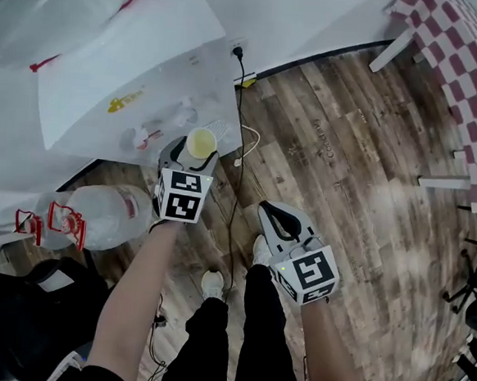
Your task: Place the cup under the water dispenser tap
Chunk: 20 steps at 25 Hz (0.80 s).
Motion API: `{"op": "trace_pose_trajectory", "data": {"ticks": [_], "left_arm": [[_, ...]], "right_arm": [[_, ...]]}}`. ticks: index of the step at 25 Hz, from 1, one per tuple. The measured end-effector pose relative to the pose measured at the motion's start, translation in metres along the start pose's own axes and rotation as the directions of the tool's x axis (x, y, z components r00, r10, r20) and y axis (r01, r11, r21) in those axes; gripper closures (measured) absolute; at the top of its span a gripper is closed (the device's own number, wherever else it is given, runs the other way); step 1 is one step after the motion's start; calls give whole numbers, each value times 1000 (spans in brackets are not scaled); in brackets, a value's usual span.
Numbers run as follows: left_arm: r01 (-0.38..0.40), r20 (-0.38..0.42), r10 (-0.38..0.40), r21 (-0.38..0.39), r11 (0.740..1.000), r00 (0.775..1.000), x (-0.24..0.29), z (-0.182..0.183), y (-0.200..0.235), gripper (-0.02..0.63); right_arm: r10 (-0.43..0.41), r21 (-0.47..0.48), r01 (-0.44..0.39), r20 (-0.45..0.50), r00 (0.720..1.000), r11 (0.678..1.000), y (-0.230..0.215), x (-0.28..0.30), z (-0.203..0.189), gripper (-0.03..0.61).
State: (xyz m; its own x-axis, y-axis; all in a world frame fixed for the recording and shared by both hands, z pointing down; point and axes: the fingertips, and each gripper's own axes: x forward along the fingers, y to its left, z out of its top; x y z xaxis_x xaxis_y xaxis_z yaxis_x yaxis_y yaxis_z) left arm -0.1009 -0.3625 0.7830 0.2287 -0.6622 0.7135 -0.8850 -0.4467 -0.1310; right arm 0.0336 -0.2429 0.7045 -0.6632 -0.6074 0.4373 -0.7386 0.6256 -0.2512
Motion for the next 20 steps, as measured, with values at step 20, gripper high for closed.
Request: {"op": "trace_pose_trajectory", "data": {"ticks": [20], "left_arm": [[-31, -21, 31, 16, 999, 999, 47, 3, 9, 290]], "right_arm": [[-59, 44, 59, -13, 998, 997, -31, -10, -35, 557]]}}
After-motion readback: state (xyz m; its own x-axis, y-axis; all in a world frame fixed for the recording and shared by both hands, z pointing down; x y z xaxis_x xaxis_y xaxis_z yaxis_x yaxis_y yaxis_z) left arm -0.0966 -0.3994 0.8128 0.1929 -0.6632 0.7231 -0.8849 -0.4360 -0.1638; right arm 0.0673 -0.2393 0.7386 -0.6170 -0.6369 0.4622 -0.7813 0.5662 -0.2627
